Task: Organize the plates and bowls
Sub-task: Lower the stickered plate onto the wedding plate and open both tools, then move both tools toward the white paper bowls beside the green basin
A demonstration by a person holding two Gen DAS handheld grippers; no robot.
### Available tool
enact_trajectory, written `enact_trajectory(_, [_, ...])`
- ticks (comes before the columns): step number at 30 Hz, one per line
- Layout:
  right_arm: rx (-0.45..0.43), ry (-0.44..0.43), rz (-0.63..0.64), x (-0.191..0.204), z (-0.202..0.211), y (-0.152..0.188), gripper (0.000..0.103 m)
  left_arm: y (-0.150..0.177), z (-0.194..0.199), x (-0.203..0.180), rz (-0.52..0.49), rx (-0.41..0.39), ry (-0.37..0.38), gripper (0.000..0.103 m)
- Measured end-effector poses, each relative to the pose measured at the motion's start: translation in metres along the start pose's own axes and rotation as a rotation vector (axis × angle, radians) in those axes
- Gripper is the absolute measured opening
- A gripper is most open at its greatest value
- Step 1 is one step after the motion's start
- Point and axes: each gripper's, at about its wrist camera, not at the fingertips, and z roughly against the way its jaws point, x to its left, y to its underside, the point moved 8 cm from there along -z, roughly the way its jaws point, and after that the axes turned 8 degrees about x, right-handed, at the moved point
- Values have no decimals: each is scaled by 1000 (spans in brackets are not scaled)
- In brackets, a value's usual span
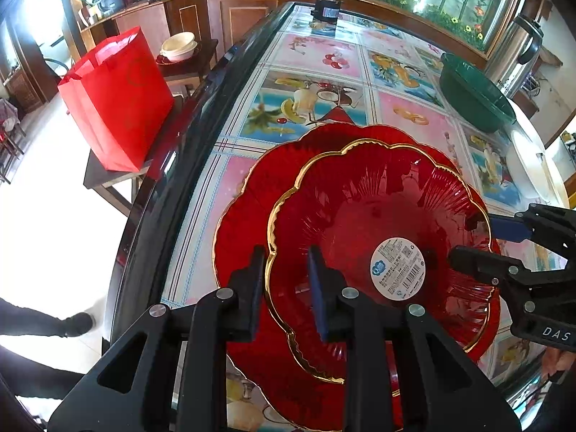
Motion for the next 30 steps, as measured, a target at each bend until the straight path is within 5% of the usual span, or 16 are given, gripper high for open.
enact_trajectory(14, [7, 67, 45, 6, -1, 1, 48, 4, -3, -4, -10, -25, -28, 29])
enact_trajectory(16, [4, 74, 49, 6, 1, 1, 48, 4, -2, -5, -9, -30, -19, 34])
enact_trajectory(21, [-38, 122, 54, 4, 14, -1, 53, 1, 10, -12, -18, -69, 11, 68])
enact_trajectory(30, [-91, 59, -23, -10, 31, 4, 62, -4, 34, -14, -27, -164, -45, 70])
